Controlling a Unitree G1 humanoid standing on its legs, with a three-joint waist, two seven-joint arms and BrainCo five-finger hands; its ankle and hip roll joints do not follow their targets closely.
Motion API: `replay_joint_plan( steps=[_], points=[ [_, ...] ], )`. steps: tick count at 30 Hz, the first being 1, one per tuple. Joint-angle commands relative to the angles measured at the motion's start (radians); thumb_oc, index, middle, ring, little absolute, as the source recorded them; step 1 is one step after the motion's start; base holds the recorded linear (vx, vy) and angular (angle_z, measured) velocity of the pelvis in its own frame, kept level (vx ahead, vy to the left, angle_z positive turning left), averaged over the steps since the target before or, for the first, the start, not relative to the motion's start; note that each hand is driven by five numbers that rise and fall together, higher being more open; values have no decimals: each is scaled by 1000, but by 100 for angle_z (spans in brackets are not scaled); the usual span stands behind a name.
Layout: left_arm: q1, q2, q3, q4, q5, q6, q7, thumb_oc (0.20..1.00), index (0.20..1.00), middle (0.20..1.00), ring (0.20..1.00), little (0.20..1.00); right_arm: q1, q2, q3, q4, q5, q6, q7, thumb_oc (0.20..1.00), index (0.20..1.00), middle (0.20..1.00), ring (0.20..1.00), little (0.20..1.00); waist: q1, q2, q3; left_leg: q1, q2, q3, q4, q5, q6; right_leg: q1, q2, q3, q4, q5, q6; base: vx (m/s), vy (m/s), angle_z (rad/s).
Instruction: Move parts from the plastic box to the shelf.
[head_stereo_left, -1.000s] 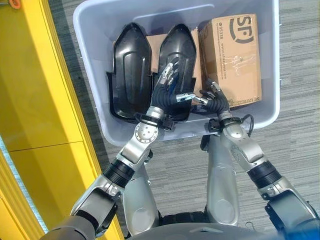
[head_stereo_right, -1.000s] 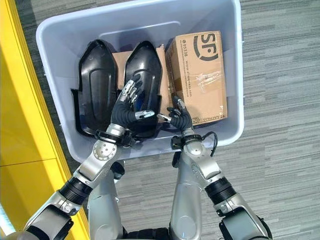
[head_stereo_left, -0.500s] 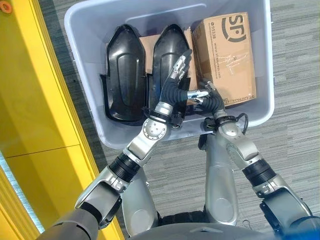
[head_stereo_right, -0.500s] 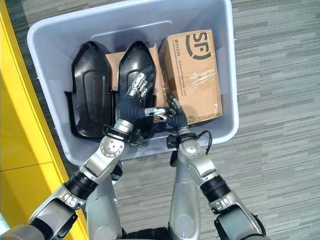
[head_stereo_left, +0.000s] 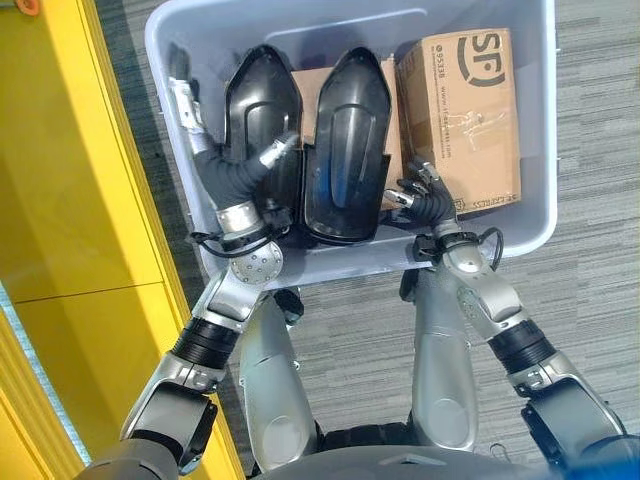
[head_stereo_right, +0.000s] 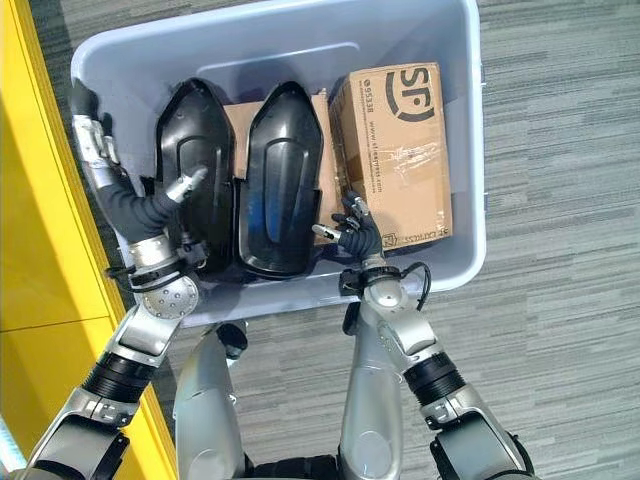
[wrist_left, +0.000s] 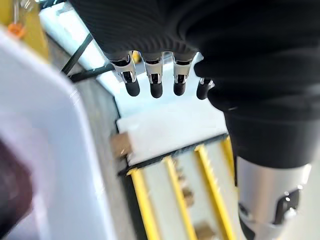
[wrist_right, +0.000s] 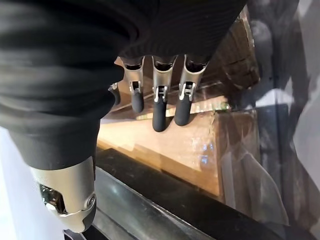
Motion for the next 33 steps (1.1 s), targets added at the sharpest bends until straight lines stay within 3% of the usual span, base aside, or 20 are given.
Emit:
replay_joint_plan(
  steps=[1, 6, 9, 16, 20, 25, 29, 33],
  points=[
    [16, 16, 5, -103, 7, -29, -10, 1000, 1000, 1000, 1000, 1000, 25, 21, 41, -22, -17, -11, 44, 1000, 1000, 1000, 1000, 1000, 37, 5, -40, -33, 24, -16, 87, -109, -116, -66, -30, -41, 28, -81, 72, 3, -2, 4],
    [15, 9, 6, -87, -59, 20, -114, 1000, 1000, 1000, 1000, 1000, 23, 19, 27, -44, -38, -27, 44, 1000, 1000, 1000, 1000, 1000, 36, 0, -40, -39, 27, -16, 92, -112, -117, -72, -33, -45, 40, -87, 75, 3, 1, 2],
    [13, 1, -7, -73, -114, 48, -186, 1000, 1000, 1000, 1000, 1000, 20, 20, 21, -55, -40, -2, 59, 1000, 1000, 1000, 1000, 1000, 34, -3, -40, -38, 29, -10, 98, -116, -117, -72, -34, -46, 42, -89, 77, 17, 9, 6],
    [18, -17, -28, -48, -158, 35, -198, 1000, 1000, 1000, 1000, 1000, 8, 29, 37, -56, -71, 45, 103, 1000, 1000, 1000, 1000, 1000, 35, -1, -40, -51, 32, -4, 108, -118, -119, -84, -33, -48, 45, -90, 76, 4, -2, 0],
    [28, -28, -27, -51, -167, 5, -177, 1000, 1000, 1000, 1000, 1000, -18, 31, 55, -48, -209, 24, 119, 1000, 1000, 1000, 1000, 1000, 45, 1, -40, -59, 31, -7, 111, -119, -119, -87, -36, -55, 46, -91, 75, 6, -4, 1],
    [24, -32, -24, -65, -169, 15, -182, 1000, 1000, 1000, 1000, 1000, -70, 20, 88, -60, -427, 33, 98, 1000, 1000, 1000, 1000, 1000, 61, 5, -40, -71, 32, -15, 116, -121, -119, -92, -43, -67, 59, -98, 75, 15, -15, 4],
    [20, -31, -22, -62, -181, 26, -194, 1000, 1000, 1000, 1000, 1000, -105, 7, 102, -45, -499, 43, 71, 1000, 1000, 1000, 1000, 1000, 69, 7, -40, -78, 34, -19, 119, -121, -119, -96, -50, -74, 73, -103, 76, 23, -9, 11],
    [9, -35, -21, -55, -188, 34, -201, 1000, 1000, 1000, 1000, 1000, -135, -5, 109, -19, -599, -8, 37, 1000, 1000, 1000, 1000, 1000, 74, 7, -40, -95, 37, -24, 125, -121, -122, -111, -55, -77, 86, -103, 79, 5, -2, 2]
  ],
)
